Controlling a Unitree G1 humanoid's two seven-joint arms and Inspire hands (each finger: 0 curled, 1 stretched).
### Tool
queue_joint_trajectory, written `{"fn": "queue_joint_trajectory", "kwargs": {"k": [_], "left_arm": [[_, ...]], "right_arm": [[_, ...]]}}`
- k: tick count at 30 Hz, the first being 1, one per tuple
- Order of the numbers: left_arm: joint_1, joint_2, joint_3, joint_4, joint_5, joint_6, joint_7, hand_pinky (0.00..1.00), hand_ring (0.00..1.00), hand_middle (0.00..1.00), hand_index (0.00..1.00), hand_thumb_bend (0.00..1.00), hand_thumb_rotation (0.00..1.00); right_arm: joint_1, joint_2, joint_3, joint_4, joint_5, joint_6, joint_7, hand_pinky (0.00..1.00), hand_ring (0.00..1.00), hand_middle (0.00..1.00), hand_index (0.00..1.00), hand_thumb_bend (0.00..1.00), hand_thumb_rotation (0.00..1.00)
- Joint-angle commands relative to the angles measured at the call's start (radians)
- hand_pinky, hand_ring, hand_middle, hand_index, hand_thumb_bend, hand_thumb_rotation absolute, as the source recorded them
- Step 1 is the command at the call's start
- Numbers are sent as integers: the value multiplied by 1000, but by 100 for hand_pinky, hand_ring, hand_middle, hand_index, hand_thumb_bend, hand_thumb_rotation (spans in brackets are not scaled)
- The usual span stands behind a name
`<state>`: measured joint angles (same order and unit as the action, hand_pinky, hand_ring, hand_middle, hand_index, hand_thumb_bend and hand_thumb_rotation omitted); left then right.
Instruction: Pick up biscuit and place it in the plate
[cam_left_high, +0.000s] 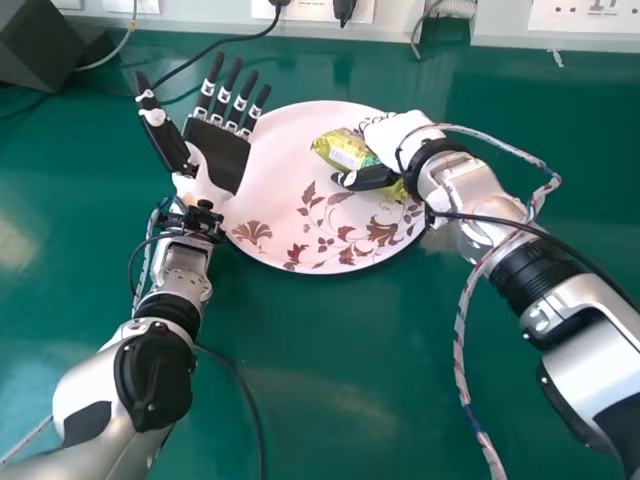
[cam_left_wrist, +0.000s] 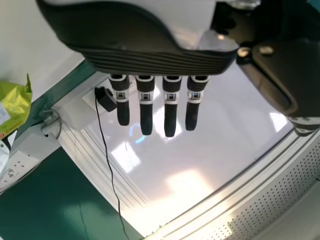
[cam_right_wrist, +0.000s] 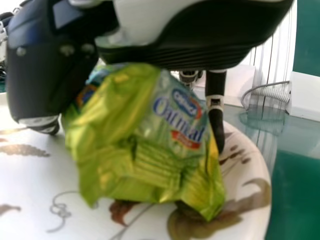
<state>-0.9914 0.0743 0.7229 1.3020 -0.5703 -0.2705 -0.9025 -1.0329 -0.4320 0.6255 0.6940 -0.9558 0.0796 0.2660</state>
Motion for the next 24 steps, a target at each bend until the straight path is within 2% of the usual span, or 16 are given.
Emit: {"fn": "queue_joint_trajectory", "kwargs": {"k": [1,10,17,19,20,24], "left_arm": [[40,-5,2,16,-5,8,-4,89,86,89,88,100,65],[41,-4,-5,15,3,-4,1,93,87,92,89,100,65],[39,-8,2,15,-6,3,-5,93,87,93,91,100,66],[38,-8,8,15,-13,8,-12,93,88,93,91,100,65],[38,-9,11,15,-17,12,-14,94,88,94,91,100,65],[38,-8,15,16,-20,16,-20,94,88,94,92,99,63]], "right_arm": [[45,-18,-4,-1,1,19,27,84,100,100,100,82,97],[112,-41,-56,-163,7,61,34,82,100,100,100,83,94],[184,-60,-90,-339,-30,113,5,80,100,100,100,81,98],[199,-57,-102,-369,-37,128,-5,86,100,100,100,80,99],[207,-56,-108,-382,-37,131,-13,92,100,100,100,79,100],[231,-56,-130,-424,-40,135,-24,99,100,100,100,80,99]]}}
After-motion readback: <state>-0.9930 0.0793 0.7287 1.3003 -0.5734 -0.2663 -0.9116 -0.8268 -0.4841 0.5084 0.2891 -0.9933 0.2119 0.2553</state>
